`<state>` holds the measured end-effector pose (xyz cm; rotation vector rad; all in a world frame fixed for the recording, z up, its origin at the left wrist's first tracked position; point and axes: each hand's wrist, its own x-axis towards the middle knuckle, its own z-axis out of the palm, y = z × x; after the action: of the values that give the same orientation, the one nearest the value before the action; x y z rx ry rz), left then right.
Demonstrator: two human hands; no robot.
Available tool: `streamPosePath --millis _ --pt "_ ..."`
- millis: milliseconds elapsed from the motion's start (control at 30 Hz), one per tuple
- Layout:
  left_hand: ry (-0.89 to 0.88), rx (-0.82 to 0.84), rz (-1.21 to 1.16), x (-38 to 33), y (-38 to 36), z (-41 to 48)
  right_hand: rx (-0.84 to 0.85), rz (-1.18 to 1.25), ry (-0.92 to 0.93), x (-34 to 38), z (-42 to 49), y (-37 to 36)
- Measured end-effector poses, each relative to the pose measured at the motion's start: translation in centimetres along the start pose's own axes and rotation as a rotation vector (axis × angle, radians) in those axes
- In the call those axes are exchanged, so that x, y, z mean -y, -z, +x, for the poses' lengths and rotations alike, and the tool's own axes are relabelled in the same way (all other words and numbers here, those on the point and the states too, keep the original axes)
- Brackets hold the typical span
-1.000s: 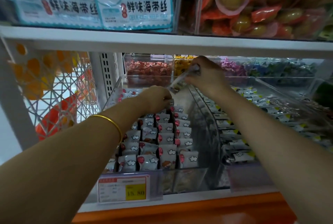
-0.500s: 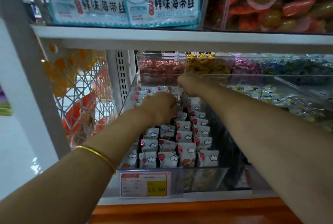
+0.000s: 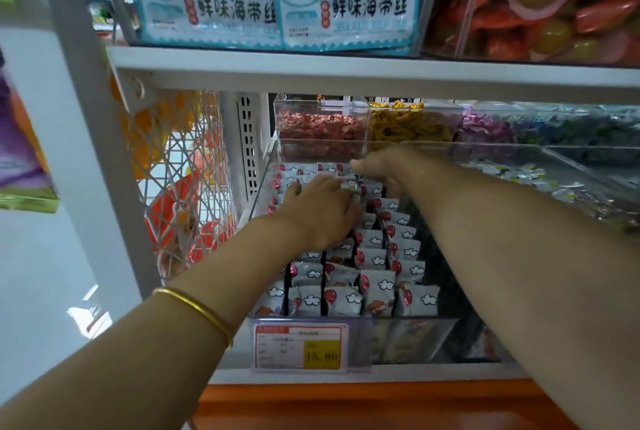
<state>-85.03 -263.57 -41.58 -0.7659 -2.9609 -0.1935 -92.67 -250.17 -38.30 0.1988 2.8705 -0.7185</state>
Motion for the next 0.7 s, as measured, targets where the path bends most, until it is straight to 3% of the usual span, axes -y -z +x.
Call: streamPosePath --millis 267,600,700 --pt "-0.004 0.031 -0.037 0.6 -0.6 -0.3 0.028 0.341 -0.192 -1.2 1.8 -1.4" --pt "0.034 0.015 -0.007 -0.2 -0.5 -1.2 0.018 0.367 -0.143 0.6 -3.5 0.6" --pt "0.030 -0.004 -0.025 -0.7 -0.4 -1.9 -0.060 0.185 -0.078 1.4 -7.6 1.6"
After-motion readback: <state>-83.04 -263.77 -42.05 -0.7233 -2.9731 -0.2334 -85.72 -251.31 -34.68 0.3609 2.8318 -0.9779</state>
